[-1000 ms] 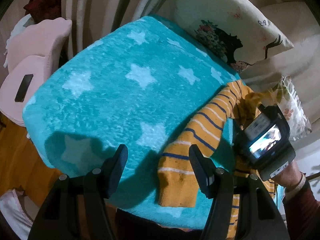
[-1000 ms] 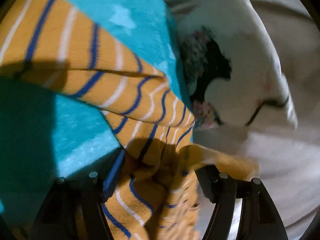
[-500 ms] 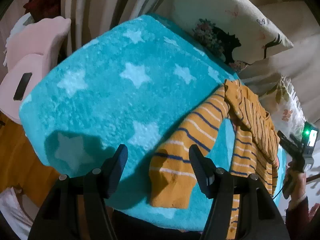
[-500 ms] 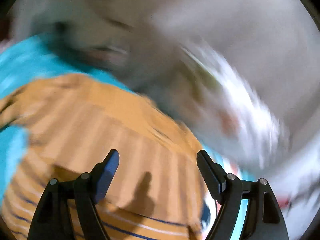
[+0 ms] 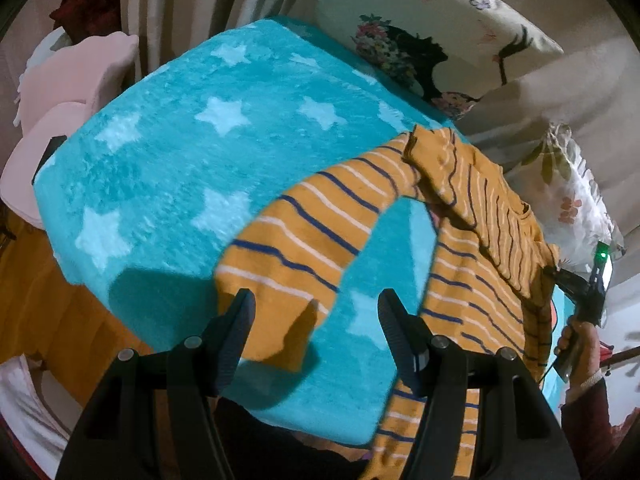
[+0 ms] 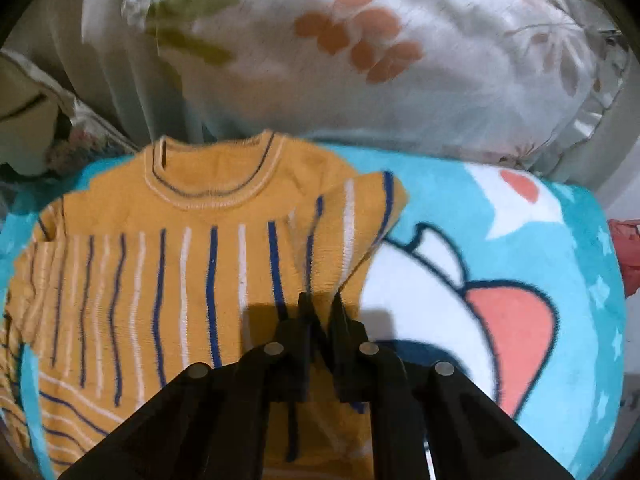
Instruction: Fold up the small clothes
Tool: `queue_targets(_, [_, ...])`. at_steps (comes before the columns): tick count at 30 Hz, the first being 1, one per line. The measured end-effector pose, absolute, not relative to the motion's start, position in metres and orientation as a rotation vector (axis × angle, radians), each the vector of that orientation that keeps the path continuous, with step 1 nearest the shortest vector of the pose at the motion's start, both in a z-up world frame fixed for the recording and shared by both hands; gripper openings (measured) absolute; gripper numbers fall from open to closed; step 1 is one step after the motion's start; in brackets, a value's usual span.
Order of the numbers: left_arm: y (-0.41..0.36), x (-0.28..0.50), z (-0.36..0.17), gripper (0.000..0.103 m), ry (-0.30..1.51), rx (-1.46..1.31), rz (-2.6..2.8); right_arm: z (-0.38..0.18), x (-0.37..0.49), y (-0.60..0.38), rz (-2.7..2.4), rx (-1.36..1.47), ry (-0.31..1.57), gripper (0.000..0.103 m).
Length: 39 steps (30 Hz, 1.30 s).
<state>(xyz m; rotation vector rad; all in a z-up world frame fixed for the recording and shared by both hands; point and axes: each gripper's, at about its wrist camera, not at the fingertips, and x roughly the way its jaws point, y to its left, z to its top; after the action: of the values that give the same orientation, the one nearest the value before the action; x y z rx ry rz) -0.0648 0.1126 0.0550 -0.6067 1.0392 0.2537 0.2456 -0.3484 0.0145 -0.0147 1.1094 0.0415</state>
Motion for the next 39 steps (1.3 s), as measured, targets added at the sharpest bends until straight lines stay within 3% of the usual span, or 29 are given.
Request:
queue_targets(4, [0.095,-0.067,0.059,0.063,1.025,-0.596,0.268,0.026,0.254,-0.389,-0.057,-0.053,1.091,0.007])
queue_targets(7, [0.089,-0.068,0.059,0.063,1.022,-0.599,0.282,0.007,0.264,-0.416,-0.067,-0.038,1.2,0.012])
queue_targets(11, [0.092,-0.073,0.061,0.064,1.004,-0.613,0.319,0.004,0.26,-0.441,-0.111,0.008,1.202,0.047])
queue_targets(12, [0.095,-0.075,0.061,0.068,1.0,-0.613,0.336,0.01,0.255,-0.446,-0.112,0.045,1.179,0.05])
queue_targets(19, [0.111,-0.072,0.042,0.071,1.053,-0.532,0.397,0.072,0.219,-0.454,-0.125,0.136,1.004,0.062])
queue_targets(26, [0.107,-0.041,0.005,0.071,1.146,-0.297,0.317,0.089,0.176,-0.391,-0.003,0.117,0.975,0.063])
queue_targets(27, [0.107,-0.037,0.001,0.061,1.16,-0.285,0.298,0.09,0.17,-0.379,0.015,0.113,0.974,0.063])
queue_targets(28, [0.107,-0.034,-0.002,0.036,1.175,-0.276,0.282,0.087,0.166,-0.371,0.03,0.109,0.974,0.063])
queue_targets(29, [0.109,-0.032,-0.002,0.027,1.186,-0.27,0.274,0.089,0.161,-0.358,0.047,0.102,0.975,0.063])
queue_targets(30, [0.113,-0.031,0.0,0.012,1.184,-0.296,0.254,0.088,0.157,-0.35,0.056,0.095,0.974,0.063])
queue_targets(31, [0.123,-0.031,0.003,0.008,1.176,-0.396,0.191,0.089,0.154,-0.341,0.065,0.085,0.972,0.063])
queue_targets(34, [0.168,-0.029,0.011,0.007,1.096,-0.675,0.096,0.088,0.146,-0.314,0.097,0.048,0.983,0.063])
queue_targets(39, [0.256,-0.026,0.019,0.009,0.959,-0.855,0.259,0.081,0.135,-0.273,0.139,0.002,1.014,0.063])
